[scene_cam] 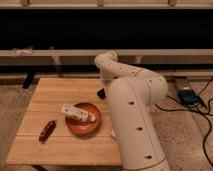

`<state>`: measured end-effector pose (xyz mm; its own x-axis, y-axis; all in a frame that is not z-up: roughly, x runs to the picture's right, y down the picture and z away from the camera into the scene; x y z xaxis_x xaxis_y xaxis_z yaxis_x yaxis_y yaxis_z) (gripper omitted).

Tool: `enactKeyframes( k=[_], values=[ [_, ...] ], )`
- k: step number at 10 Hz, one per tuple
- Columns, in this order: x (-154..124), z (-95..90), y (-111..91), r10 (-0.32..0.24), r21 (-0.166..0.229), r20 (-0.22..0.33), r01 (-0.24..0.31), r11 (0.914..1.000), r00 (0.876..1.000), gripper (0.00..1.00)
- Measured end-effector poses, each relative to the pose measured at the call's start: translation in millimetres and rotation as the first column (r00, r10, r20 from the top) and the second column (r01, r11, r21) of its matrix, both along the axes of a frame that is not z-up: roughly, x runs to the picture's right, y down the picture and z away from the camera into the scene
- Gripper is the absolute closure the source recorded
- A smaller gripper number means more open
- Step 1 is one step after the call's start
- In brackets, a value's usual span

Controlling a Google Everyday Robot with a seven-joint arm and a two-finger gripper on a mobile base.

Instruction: Place the eraser on the white sponge

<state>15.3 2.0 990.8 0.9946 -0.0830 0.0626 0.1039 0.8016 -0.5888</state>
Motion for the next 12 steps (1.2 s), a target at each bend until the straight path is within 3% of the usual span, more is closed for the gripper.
enactKeyframes(
  k=[4, 5, 10, 12],
  values=[
    [6, 7.7, 8, 0.006, -0.021, -0.005, -0.007, 0.9998, 1.0, 0.2],
    [5, 9.4, 9, 0.003, -0.028, 0.001, -0.003, 0.9996, 1.0, 0.27],
    [-2, 8.2, 14, -0.007, -0.048, 0.025, 0.008, 0.9988, 1.0, 0.74],
    [-5, -3.8, 10, 0.01, -0.03, 0.035, -0.009, 0.9995, 0.999, 0.95]
  ],
)
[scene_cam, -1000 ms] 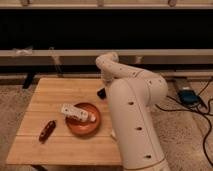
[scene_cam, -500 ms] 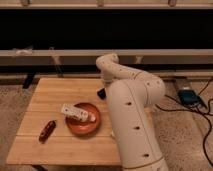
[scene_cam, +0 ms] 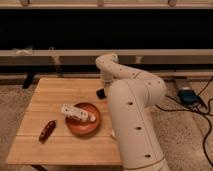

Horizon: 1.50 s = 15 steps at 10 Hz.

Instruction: Place the eraser on the white sponge

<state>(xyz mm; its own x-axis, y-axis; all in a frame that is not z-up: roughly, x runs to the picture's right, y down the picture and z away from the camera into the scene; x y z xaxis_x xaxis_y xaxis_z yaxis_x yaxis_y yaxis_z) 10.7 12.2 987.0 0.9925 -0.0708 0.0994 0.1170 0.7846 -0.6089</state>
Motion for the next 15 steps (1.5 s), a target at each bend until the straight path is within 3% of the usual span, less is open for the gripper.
enactKeyframes(
  k=[4, 8, 10, 15],
  values=[
    [-3, -39.5, 2, 0.014, 0.061, 0.007, -0.015, 0.998, 1.0, 1.0],
    [-7, -80.6, 34, 0.032, 0.102, 0.03, -0.034, 0.9941, 0.999, 1.0],
    [-2, -106.8, 62, 0.045, 0.12, 0.047, -0.05, 0.9914, 0.998, 1.0],
    [44, -161.1, 104, 0.1, 0.173, 0.035, -0.105, 0.9794, 0.994, 1.0]
  ],
)
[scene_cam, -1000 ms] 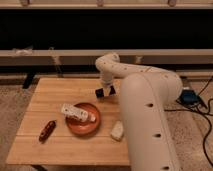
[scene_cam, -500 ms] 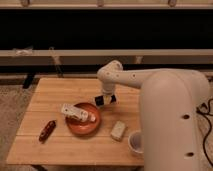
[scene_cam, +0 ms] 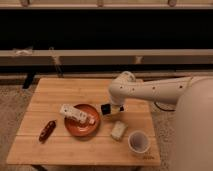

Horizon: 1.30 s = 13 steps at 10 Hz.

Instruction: Place the eraser on the white sponge

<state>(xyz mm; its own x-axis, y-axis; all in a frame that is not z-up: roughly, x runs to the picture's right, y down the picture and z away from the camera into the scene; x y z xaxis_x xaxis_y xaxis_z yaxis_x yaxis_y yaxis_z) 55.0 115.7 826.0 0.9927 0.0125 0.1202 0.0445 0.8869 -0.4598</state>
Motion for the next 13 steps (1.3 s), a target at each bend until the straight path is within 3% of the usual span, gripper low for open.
enactKeyframes(
  k=[2, 6, 11, 13],
  values=[
    [10, -14.7, 17, 0.009, -0.003, -0.018, -0.01, 1.0, 1.0, 1.0],
    [19, -26.5, 48, 0.006, -0.056, -0.057, -0.009, 0.9984, 0.998, 1.0],
    [36, -40.4, 71, 0.011, -0.104, -0.064, -0.018, 0.9945, 0.998, 1.0],
    [34, -38.0, 75, 0.017, -0.12, -0.056, -0.023, 0.9925, 0.998, 0.86]
  ],
)
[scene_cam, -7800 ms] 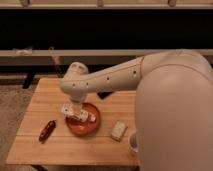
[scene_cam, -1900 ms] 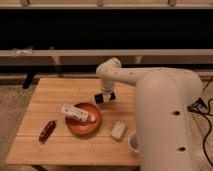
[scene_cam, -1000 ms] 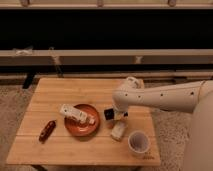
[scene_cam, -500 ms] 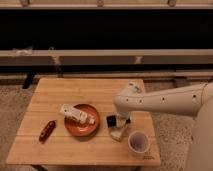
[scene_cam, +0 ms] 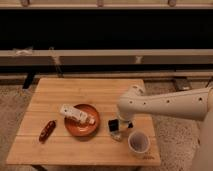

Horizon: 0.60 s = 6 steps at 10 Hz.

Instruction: Place the eraser on the white sponge

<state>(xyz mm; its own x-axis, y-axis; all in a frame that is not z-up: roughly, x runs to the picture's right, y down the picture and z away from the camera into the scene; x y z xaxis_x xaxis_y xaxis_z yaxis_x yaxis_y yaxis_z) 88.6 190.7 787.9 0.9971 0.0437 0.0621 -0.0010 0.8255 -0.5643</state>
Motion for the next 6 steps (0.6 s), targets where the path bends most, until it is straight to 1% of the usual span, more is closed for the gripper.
enactKeyframes(
  k=[1, 2, 3, 5, 6],
  values=[
    [-1.1, 1.3, 1.6, 0.002, -0.006, 0.003, -0.002, 1.0, 1.0, 0.76],
    [-3.7, 3.2, 3.1, 0.003, -0.012, 0.009, -0.003, 0.9999, 1.0, 0.64],
    [-4.9, 4.2, 4.0, 0.003, -0.016, 0.013, -0.003, 0.9999, 1.0, 0.56],
    [-7.8, 4.1, 6.5, -0.001, -0.029, 0.022, 0.001, 0.9996, 1.0, 0.34],
    [-8.1, 2.8, 7.5, -0.003, -0.034, 0.024, 0.004, 0.9994, 1.0, 0.26]
  ],
)
